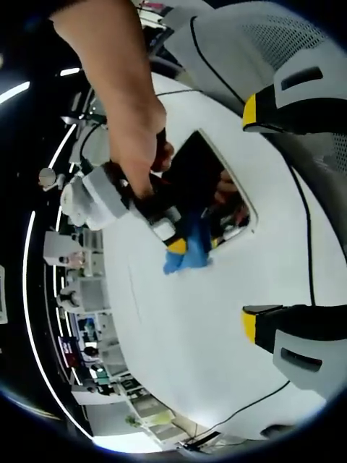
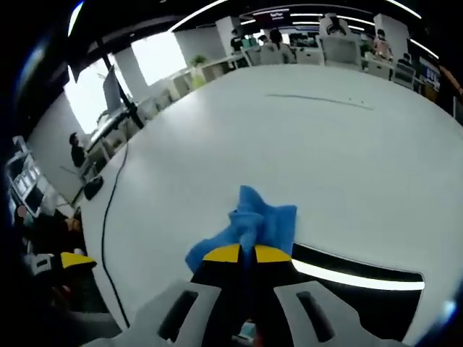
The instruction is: Wipe the mirror surface with the cleaning cloth until all visible marks leave the cleaned area.
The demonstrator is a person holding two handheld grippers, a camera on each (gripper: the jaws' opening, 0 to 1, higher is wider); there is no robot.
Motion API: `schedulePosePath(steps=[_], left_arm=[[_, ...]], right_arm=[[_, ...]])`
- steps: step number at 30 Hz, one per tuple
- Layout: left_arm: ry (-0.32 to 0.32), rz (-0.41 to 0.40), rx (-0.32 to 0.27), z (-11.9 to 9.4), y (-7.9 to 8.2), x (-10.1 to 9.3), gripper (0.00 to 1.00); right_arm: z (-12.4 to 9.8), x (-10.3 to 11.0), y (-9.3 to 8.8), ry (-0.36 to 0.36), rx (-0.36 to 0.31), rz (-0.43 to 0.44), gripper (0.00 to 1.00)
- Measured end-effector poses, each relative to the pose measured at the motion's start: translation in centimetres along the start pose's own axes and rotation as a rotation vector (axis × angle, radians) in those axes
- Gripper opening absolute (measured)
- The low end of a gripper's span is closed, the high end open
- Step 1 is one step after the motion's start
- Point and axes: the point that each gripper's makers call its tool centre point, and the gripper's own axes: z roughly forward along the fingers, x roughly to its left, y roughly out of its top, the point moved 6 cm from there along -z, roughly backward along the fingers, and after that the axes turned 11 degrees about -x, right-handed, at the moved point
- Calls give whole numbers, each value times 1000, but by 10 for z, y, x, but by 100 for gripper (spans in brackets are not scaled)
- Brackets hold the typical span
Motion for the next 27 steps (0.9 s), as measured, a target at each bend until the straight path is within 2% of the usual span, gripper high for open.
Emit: schedulePosePath(steps=[12, 17, 18, 20, 23, 27], left_arm=[[0, -1, -4, 0, 0, 1, 99], [4, -2, -8, -1, 0, 1, 99], [5, -3, -8, -1, 1, 1, 99], [8, -4, -13, -2, 1, 1, 99], [8, -3, -10, -2, 1, 1, 99], [9, -3, -11, -2, 0, 0, 99]], right_arm=[[-14, 13, -14, 31, 20, 15, 0], [-21, 20, -21, 55, 55, 19, 0], [-22, 22, -22, 56, 59, -3, 0], [-23, 23, -23, 58, 54, -28, 0], [-21, 20, -21, 60, 63, -4, 0], [-22, 20, -22, 74, 63, -26, 0]])
